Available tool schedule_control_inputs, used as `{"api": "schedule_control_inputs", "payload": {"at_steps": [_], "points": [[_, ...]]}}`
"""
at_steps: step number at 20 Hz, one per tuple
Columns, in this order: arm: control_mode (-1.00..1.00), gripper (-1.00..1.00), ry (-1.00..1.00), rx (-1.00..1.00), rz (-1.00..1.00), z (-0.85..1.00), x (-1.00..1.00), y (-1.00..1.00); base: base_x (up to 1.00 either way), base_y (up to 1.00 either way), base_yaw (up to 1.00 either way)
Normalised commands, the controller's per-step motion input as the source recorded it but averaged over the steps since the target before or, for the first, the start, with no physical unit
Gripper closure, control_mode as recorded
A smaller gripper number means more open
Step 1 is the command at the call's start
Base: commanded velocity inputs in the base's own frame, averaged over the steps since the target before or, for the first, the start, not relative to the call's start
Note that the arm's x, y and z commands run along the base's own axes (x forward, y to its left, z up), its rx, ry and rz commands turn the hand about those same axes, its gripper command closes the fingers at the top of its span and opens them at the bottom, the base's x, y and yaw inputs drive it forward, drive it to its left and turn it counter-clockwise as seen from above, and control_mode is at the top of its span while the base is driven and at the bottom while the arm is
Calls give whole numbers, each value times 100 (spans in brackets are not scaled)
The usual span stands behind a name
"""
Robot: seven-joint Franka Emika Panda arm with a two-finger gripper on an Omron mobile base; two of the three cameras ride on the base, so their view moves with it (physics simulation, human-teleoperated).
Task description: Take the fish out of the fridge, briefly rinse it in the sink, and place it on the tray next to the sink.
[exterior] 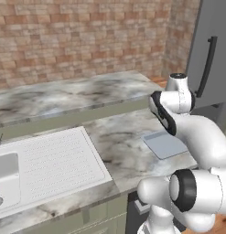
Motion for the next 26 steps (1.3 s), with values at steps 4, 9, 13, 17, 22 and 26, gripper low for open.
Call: {"api": "schedule_control_inputs", "payload": {"at_steps": [4,9,13,17,22,26], "points": [[-100,100,0,-11,0,-79,32,-23,0,0,0],[-100,100,0,-18,0,-92,0,-3,0,0,0],[-100,100,-4,-4,0,-41,6,-26,0,0,0],[-100,100,0,5,0,-13,15,-44,0,0,0],[-100,100,0,6,0,-15,26,-53,0,0,0],[-100,100,0,2,0,-23,45,-35,0,0,0]]}}
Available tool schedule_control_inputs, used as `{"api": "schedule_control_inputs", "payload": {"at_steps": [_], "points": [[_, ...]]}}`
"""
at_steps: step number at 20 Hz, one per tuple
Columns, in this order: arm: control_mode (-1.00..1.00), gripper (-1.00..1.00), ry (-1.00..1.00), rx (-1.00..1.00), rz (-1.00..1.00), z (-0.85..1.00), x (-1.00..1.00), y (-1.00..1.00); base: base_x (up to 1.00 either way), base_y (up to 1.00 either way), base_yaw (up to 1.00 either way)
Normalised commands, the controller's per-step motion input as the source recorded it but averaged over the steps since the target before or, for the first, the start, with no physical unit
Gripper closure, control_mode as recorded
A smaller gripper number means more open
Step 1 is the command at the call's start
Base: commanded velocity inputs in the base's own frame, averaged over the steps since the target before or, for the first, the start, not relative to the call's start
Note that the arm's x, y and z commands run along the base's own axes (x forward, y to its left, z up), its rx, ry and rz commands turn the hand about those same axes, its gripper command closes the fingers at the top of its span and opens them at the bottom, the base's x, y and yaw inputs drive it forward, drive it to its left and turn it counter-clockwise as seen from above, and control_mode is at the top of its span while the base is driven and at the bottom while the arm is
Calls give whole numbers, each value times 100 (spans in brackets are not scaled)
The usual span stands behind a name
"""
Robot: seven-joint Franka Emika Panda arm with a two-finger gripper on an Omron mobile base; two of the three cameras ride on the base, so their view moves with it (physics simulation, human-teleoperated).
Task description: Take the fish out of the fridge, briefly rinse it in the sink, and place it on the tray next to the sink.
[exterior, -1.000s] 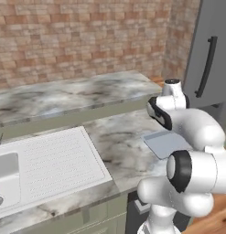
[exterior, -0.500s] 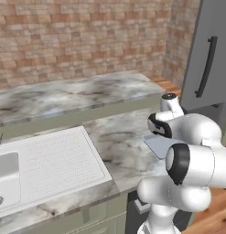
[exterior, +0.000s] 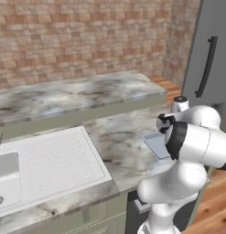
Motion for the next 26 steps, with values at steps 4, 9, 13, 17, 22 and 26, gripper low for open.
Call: {"api": "schedule_control_inputs", "payload": {"at_steps": [4,9,13,17,22,26], "points": [[-100,100,0,0,-3,-32,52,-3,0,0,0],[-100,-100,0,0,-6,-15,49,0,0,0,0],[-100,-100,0,0,-10,7,23,0,0,0,0],[-100,-100,0,0,-13,72,1,7,0,0,0],[-100,-100,-18,-12,-8,100,-19,28,0,0,0],[-100,-100,-35,-25,-2,100,-56,47,0,0,0]]}}
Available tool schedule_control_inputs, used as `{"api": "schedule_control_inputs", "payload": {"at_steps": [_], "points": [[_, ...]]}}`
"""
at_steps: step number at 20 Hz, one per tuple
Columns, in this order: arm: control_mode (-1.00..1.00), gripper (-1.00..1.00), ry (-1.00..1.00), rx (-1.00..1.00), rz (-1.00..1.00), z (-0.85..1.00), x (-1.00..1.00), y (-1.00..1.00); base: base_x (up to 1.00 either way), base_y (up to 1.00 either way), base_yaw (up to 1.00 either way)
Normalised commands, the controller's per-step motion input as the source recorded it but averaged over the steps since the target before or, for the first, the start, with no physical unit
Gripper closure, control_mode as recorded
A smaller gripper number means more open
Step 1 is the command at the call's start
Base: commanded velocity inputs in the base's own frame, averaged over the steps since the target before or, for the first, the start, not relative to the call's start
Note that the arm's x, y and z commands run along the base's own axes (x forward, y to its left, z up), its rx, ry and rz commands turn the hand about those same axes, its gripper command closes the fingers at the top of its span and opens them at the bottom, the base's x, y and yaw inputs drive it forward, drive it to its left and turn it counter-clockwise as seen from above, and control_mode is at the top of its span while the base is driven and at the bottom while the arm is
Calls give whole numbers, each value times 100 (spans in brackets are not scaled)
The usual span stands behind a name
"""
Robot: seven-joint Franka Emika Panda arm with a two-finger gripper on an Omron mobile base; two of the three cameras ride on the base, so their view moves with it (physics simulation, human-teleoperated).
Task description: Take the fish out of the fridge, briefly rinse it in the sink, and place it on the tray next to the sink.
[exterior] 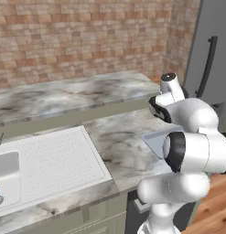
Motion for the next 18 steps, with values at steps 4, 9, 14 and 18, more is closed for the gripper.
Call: {"api": "schedule_control_inputs", "payload": {"at_steps": [4,9,14,18], "points": [[-100,-100,-48,-34,0,100,-76,59,0,0,0],[-100,-100,-55,-38,1,86,-86,63,0,0,0],[-100,-100,-45,-30,4,23,-93,65,0,0,0],[-100,-100,-7,-7,1,-13,-94,70,0,0,0]]}}
